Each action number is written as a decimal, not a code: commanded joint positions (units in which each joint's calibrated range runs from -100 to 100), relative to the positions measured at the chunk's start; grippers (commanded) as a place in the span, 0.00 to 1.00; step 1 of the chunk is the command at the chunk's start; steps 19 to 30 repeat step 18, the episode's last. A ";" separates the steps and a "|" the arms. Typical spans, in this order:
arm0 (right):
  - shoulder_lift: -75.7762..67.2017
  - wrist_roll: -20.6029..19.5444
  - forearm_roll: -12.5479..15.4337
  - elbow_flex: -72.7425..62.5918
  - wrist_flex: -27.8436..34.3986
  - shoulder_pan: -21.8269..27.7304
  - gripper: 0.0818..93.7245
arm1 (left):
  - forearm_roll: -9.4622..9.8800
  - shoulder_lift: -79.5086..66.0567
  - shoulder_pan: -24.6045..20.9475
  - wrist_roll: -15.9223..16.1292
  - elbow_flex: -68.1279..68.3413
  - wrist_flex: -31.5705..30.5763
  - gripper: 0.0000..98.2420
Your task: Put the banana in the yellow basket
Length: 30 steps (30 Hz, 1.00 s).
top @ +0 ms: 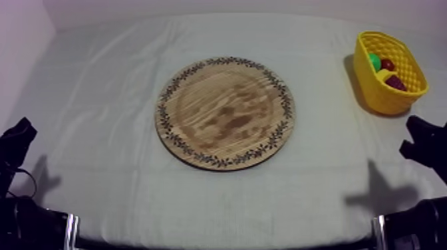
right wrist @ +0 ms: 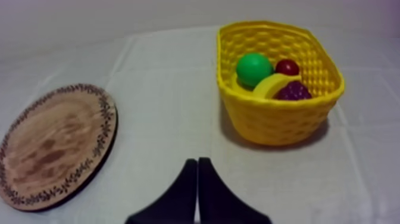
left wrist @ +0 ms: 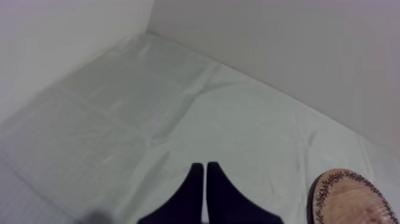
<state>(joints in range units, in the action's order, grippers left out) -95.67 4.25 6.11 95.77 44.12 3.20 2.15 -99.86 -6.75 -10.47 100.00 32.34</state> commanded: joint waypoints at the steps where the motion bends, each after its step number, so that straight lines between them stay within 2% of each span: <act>1: -0.03 -3.53 -1.38 1.30 0.14 -2.02 0.00 | -0.03 0.04 -0.02 0.01 0.00 0.00 0.00; 3: -0.04 -5.20 -2.51 2.14 -1.52 -3.47 0.00 | -0.03 0.04 -0.02 0.03 0.00 0.00 0.00; 5: -0.06 -4.49 -3.62 3.07 -4.24 -4.67 0.00 | -0.03 0.04 -0.02 0.02 0.00 0.00 0.00; 11: -0.08 5.20 -4.55 3.90 -6.70 -5.74 0.00 | -0.03 0.04 -0.02 0.00 0.00 0.00 0.00; 14: -0.09 7.25 -4.63 3.97 -6.91 -5.83 0.00 | -0.03 0.04 -0.02 0.00 0.00 0.00 0.00; 30: -0.09 7.07 -4.66 4.00 -7.00 -5.87 0.00 | -0.03 0.04 -0.02 0.00 0.00 0.00 0.00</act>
